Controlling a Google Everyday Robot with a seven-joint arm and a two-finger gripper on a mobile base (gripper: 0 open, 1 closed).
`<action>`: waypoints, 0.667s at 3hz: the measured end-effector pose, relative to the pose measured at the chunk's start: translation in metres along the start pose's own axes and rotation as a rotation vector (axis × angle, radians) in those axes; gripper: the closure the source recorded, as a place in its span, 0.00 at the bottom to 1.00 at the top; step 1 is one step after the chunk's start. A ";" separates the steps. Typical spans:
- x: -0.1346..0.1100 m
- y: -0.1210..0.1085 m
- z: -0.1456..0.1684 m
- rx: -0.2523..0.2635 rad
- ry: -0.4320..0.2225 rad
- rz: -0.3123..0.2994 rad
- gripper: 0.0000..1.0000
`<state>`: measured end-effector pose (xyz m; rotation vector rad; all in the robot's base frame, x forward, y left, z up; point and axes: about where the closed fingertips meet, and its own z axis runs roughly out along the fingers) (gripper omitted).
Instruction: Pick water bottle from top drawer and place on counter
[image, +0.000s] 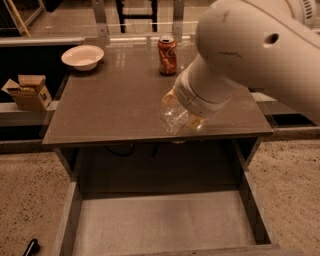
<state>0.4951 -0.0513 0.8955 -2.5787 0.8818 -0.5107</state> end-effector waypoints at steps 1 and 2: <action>0.050 -0.003 0.014 -0.011 0.019 0.036 1.00; 0.091 -0.004 0.039 -0.019 -0.023 0.096 1.00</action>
Offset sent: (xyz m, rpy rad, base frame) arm 0.1394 -0.0717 -0.0291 0.1034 0.1166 -0.1223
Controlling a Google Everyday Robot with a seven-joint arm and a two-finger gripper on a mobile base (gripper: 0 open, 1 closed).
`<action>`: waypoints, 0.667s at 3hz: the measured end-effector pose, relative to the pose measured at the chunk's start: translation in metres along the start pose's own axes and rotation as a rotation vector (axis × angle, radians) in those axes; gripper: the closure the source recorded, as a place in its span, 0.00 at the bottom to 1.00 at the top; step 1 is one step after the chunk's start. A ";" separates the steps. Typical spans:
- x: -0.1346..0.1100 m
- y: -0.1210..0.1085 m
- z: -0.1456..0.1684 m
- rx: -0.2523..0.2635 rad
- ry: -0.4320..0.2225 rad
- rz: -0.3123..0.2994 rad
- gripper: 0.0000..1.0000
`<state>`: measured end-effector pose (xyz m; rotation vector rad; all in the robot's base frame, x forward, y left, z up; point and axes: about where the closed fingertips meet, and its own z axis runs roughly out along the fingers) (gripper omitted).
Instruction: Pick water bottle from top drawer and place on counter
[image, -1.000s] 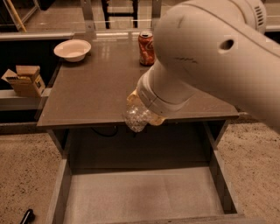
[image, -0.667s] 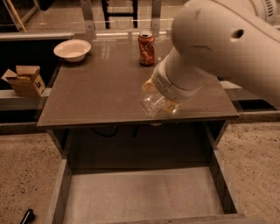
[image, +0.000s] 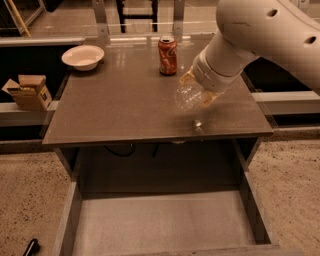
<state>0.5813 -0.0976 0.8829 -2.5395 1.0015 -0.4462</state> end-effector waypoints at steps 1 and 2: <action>0.026 0.000 0.034 -0.054 -0.039 0.044 1.00; 0.039 0.011 0.057 -0.137 -0.035 0.070 0.82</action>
Offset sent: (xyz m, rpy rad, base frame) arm 0.0578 -0.0367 -0.0751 -0.1186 0.2059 -0.1194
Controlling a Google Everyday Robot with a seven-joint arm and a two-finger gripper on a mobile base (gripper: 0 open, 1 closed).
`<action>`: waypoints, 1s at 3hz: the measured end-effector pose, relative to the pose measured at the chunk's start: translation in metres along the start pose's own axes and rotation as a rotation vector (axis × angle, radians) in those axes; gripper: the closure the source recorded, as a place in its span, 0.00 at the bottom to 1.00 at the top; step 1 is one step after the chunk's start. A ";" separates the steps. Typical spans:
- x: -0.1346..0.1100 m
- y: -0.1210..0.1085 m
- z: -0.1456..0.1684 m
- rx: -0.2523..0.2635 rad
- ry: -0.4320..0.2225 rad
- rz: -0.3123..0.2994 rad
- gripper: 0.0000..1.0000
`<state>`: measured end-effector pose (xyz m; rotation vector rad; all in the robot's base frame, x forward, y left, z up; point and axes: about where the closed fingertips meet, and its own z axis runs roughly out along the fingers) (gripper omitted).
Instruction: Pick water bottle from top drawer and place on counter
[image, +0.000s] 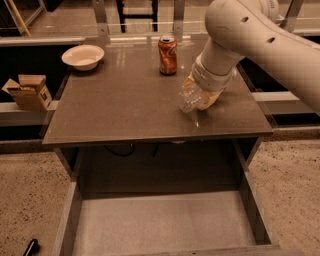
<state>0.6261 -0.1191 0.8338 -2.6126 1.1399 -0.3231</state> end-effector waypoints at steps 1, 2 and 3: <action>0.000 0.001 0.001 -0.005 0.000 -0.001 0.60; 0.000 0.001 0.001 -0.005 0.000 -0.001 0.36; 0.000 0.001 0.001 -0.005 0.000 -0.001 0.13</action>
Offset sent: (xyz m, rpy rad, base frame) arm -0.0002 -0.0003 -0.0011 -0.0033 0.0035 0.0001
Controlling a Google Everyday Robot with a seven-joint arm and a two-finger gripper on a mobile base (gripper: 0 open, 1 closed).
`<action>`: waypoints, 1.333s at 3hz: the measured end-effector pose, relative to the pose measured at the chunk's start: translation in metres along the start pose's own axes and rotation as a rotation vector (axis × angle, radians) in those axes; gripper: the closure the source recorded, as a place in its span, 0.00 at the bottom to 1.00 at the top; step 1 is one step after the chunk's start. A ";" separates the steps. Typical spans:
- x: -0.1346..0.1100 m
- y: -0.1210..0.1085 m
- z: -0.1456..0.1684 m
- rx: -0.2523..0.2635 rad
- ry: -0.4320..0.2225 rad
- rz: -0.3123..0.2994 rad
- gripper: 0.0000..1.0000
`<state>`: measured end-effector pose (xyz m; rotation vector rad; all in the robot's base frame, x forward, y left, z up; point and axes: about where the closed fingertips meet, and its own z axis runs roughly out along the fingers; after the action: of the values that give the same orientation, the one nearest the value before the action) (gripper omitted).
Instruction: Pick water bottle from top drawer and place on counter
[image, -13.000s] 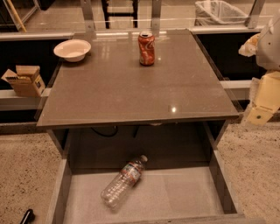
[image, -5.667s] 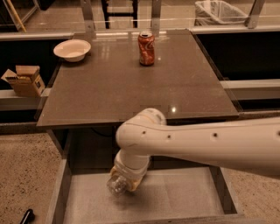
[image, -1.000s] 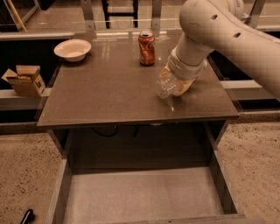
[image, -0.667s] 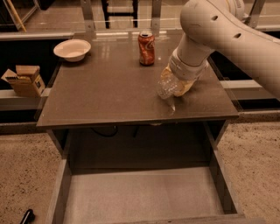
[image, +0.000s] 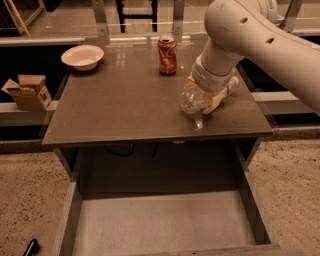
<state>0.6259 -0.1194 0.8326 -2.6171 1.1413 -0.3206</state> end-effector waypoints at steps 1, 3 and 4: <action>0.000 0.000 0.000 0.000 0.000 0.000 0.00; 0.006 0.000 -0.007 -0.019 -0.012 0.019 0.00; 0.028 -0.006 -0.040 -0.041 0.006 0.137 0.00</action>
Offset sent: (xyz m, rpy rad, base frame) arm 0.0000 0.0000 0.0000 0.0000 0.0000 0.0000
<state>0.6358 -0.1424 0.8748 -2.5577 1.3343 -0.2800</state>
